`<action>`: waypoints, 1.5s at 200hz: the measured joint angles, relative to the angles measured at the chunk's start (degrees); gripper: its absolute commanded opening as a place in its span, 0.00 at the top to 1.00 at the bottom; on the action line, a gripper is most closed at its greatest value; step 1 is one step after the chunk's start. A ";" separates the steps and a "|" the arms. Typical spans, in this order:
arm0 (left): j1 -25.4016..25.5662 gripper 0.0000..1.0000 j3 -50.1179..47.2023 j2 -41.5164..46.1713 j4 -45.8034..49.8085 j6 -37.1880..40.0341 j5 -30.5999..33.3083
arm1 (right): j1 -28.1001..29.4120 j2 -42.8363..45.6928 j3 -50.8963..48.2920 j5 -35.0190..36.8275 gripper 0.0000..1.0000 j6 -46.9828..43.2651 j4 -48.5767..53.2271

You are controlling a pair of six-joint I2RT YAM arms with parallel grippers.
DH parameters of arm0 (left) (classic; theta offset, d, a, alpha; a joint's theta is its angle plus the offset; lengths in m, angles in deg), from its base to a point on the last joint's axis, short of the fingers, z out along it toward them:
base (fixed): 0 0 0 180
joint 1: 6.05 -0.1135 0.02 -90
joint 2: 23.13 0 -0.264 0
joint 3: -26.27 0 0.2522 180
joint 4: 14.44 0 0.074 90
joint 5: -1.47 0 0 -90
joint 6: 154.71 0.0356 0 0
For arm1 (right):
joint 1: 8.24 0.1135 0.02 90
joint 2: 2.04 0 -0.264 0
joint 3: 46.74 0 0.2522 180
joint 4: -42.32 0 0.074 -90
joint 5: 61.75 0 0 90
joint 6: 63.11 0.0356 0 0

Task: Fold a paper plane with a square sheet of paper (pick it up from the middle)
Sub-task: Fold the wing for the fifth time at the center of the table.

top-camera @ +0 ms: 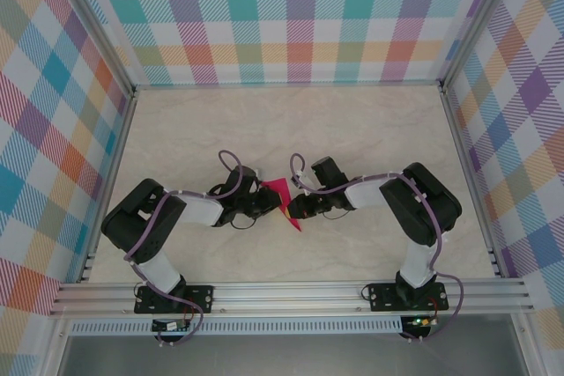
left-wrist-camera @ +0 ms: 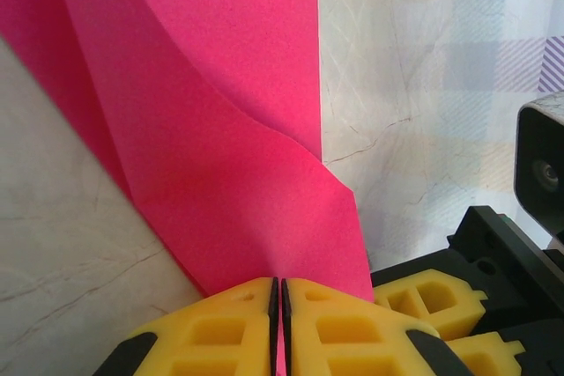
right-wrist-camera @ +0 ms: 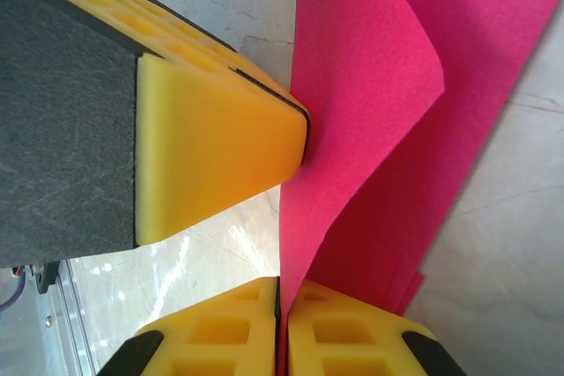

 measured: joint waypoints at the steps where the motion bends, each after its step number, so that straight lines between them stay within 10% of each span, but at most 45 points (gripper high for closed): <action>1: 0.00 0.89 0.00 0.00 0.00 0.00 0.00 | 0.00 0.00 0.02 0.00 0.89 -0.02 0.02; 104: 0.00 0.91 2.73 -1.79 3.89 0.68 0.31 | -0.17 2.08 2.80 0.00 0.68 1.79 8.83; 300: 0.00 0.89 4.20 -1.62 6.86 1.09 0.44 | -0.17 1.51 3.15 -0.02 0.94 3.58 16.39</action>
